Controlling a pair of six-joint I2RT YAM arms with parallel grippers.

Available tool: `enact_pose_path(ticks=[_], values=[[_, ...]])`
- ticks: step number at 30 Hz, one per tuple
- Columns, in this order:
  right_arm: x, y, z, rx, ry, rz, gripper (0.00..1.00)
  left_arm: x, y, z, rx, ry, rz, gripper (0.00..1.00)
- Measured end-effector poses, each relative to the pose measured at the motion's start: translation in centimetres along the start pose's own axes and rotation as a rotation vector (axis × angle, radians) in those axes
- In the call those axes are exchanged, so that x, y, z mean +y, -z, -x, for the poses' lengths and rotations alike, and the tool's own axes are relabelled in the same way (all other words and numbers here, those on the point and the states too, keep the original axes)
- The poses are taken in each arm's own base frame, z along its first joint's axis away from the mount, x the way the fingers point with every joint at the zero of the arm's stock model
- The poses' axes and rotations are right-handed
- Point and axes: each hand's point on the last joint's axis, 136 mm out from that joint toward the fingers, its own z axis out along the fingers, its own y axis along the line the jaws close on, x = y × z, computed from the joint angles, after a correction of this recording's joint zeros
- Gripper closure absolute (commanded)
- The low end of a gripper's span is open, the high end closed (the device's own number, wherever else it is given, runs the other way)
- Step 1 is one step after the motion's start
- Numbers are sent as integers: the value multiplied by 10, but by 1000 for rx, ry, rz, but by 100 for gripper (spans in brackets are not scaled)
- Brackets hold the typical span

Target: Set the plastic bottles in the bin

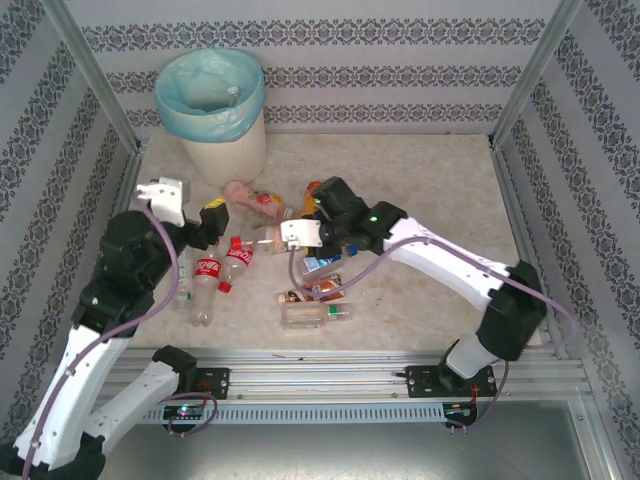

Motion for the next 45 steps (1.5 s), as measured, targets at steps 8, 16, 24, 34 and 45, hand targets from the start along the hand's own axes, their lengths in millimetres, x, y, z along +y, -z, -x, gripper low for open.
enact_pose_path(ticks=[8,16,24,34,45], values=[[26,42,-9,-185,-387,27,58,-58,-42,-17,152,139,-331,28],[39,78,10,-342,-524,73,58,-84,-44,-5,187,254,-477,37],[42,85,19,-387,-565,111,60,-100,-39,6,195,331,-575,29],[36,86,26,-420,-573,104,59,-107,-33,13,182,365,-632,44],[33,80,27,-422,-593,108,59,-112,-35,10,200,385,-664,48]])
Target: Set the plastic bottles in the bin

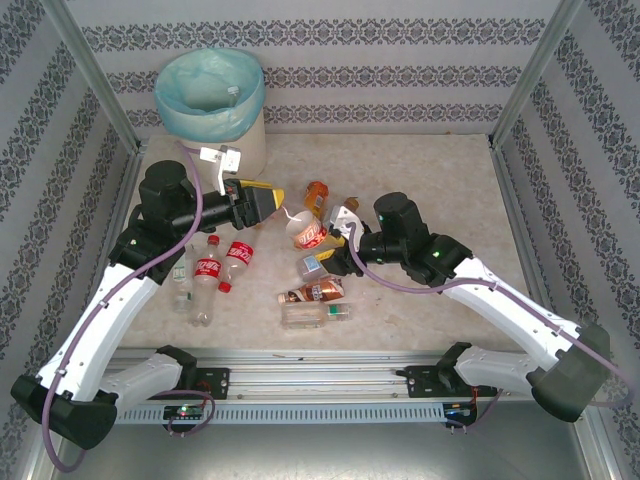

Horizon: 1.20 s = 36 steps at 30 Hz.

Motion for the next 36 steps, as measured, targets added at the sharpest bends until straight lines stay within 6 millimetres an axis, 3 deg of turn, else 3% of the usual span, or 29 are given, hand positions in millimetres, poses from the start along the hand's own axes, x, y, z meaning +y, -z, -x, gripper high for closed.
enact_pose_path(ticks=[6,12,17,21,23,25,28,30,32,34,36], values=[[0,-5,-1,4,-6,16,59,0,0,-1,4,2,-4,43],[-2,-11,-4,16,-20,26,58,6,-5,-5,17,16,2,49],[-3,-13,0,7,-28,32,58,12,-9,-7,29,27,10,61],[-4,-16,4,5,-31,38,56,13,-11,-3,11,23,15,80],[-5,-16,5,4,-41,35,50,15,-12,-2,8,21,17,89],[-8,-16,4,4,-45,29,38,17,-13,-1,5,21,24,100],[-11,-17,5,1,-38,12,25,22,-12,2,-15,18,59,100],[-15,-17,6,-1,-35,-14,10,31,-11,7,-44,10,113,100],[-22,-16,8,-7,-25,-49,6,40,-8,15,-78,-13,181,100],[-28,-13,11,-26,-14,-94,3,46,-3,33,-122,-58,257,100],[-33,-7,12,-41,-8,-144,3,45,5,70,-203,-132,335,100]])
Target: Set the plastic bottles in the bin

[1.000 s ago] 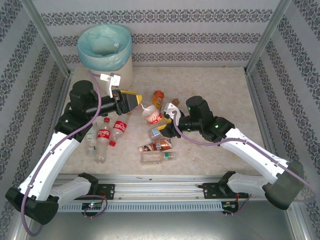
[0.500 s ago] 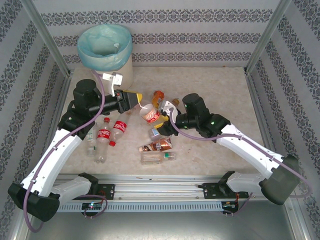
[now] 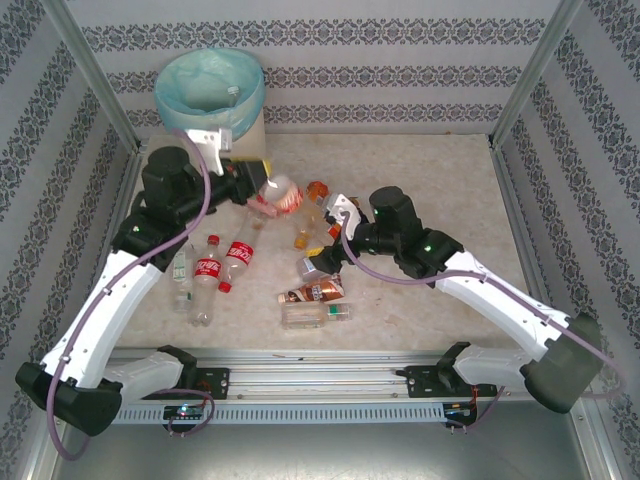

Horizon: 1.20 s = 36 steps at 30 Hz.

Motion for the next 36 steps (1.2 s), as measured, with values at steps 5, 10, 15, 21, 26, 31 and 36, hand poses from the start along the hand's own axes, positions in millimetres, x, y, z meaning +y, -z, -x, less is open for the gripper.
enact_pose_path(ticks=[5,10,15,21,26,31,36], values=[[-12,7,6,-16,27,-84,3,1,11,103,-235,-157,150,100],[-15,12,7,-18,30,-113,3,27,12,191,-383,-253,334,100],[-13,16,7,-18,47,-112,4,83,-12,231,-396,-297,513,100],[-9,20,6,-13,46,-97,4,175,-62,211,-280,-299,674,100],[-6,25,6,-15,48,-96,3,242,-94,168,-148,-249,744,100],[-4,24,1,0,41,-83,4,268,-117,141,-82,-222,739,100],[-4,14,-7,27,28,-57,5,287,-132,113,-2,-209,749,100]])
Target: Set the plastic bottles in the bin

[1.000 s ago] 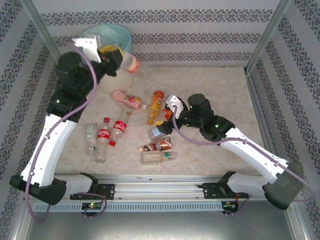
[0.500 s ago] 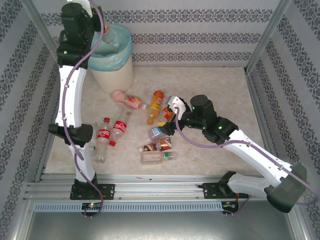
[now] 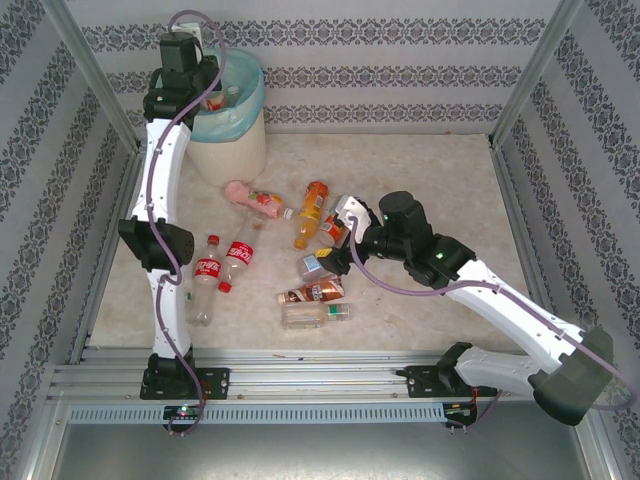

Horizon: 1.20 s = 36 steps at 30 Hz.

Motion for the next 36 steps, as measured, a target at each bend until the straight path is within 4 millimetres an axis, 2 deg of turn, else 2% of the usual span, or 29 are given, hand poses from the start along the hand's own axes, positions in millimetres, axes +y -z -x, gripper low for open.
enact_pose_path(ticks=[8,11,13,14,16,20,24,27,30,36], values=[[10,-24,-18,69,-13,50,6,1,-47,-82,208,-13,2,100],[17,-33,-26,100,-13,75,6,4,-50,-82,207,-12,-8,100],[21,-38,-30,115,-13,87,6,3,-51,-83,208,-2,-23,96],[22,-40,-32,124,-14,93,6,2,-52,-83,207,5,-31,88],[25,-45,-34,136,-13,103,6,1,-53,-83,206,16,-44,62],[28,-51,-31,143,-9,116,7,-2,-54,-83,207,47,-77,55],[31,-53,-26,139,-2,123,7,3,-55,-82,211,97,-89,52],[32,-55,-26,142,0,126,7,11,-51,-73,191,137,-89,52],[32,-58,-28,150,-2,125,7,16,-36,-48,140,164,-93,52],[30,-60,-30,157,-4,118,7,11,27,29,-28,194,-151,53]])
